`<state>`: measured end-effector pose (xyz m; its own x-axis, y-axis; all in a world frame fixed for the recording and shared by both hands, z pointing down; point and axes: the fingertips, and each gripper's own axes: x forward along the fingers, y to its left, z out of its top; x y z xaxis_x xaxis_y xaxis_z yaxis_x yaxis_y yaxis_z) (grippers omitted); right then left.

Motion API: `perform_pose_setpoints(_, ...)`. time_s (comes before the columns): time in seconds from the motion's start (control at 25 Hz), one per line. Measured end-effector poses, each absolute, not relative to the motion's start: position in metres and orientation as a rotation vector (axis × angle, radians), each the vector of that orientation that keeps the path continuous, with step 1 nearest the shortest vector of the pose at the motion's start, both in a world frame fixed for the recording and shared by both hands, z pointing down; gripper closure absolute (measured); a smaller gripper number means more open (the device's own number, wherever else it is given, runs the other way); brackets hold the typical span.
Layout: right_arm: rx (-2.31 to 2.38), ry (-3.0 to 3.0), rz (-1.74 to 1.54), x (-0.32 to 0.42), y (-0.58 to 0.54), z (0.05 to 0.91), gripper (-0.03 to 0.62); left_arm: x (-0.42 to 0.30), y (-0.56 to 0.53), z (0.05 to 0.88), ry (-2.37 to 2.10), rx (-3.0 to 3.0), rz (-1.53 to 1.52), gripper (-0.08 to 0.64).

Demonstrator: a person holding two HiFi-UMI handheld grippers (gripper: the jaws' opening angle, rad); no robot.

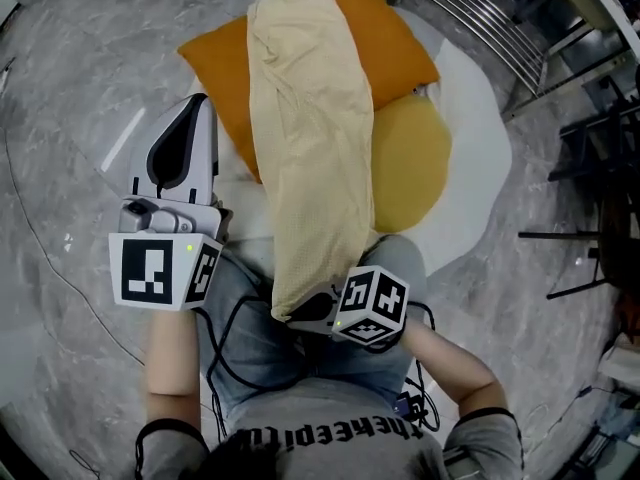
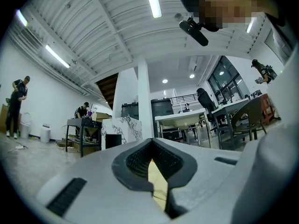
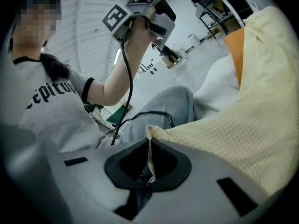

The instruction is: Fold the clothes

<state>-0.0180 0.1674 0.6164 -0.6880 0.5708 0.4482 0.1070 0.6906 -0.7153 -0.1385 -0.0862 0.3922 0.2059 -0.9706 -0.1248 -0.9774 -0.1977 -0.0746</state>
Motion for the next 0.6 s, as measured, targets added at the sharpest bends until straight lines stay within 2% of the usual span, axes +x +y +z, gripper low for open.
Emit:
perform_pose_setpoints(0.24, -0.351, -2.296, 0.897, -0.017, 0.153, 0.634, 0.577, -0.135, -0.089, 0.393, 1.880, -2.347, 0.090, 0.557)
perform_pose_setpoints(0.36, -0.296, -2.326, 0.933, -0.014, 0.145, 0.630, 0.512, -0.132, -0.089, 0.392, 1.858, -2.345, 0.072, 0.557)
perform_pose_setpoints(0.6, -0.256, -2.431, 0.951, -0.004, 0.125, 0.593, 0.484, -0.133, -0.087, 0.388, 1.858, -2.342, 0.089, 0.557)
